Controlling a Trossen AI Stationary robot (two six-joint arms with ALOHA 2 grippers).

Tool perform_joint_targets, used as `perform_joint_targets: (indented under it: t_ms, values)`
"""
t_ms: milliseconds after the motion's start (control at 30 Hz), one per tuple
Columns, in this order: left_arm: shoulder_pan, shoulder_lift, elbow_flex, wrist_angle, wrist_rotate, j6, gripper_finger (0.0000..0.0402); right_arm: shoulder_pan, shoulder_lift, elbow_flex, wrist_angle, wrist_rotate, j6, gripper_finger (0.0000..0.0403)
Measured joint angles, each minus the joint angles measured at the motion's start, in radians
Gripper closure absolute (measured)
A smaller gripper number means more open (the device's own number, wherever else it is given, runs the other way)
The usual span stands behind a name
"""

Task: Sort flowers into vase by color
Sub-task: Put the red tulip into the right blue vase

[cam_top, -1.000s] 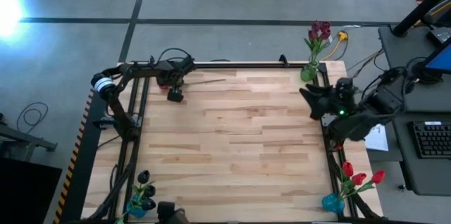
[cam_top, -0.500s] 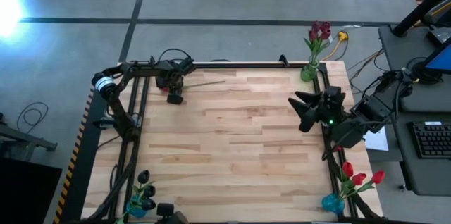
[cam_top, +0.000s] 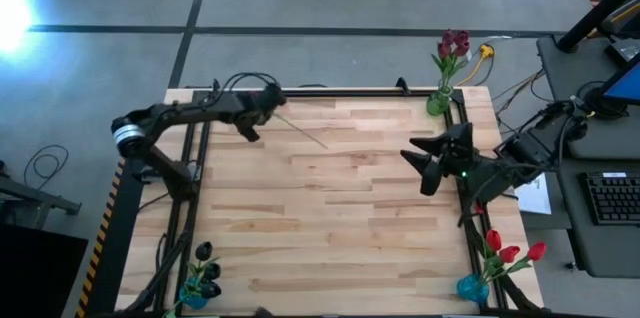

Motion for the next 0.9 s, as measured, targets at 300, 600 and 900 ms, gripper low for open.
perform_joint_targets:
  t_ms: [300,600,900]
  values:
    - [-0.367,-0.151,0.0,0.255,-0.033,0.594,0.0401,-0.093,0.046,0.0,0.023,-0.318,-0.198,0.0175]
    - [-0.745,-0.228,0.0,0.628,-0.155,1.123,0.0401,-0.177,0.18,-0.001,0.25,-0.529,-0.397,0.0136]
    - [-0.853,-0.214,0.0,0.934,0.014,1.38,0.0402,-0.187,0.281,-0.025,0.486,-0.486,-0.469,0.0117]
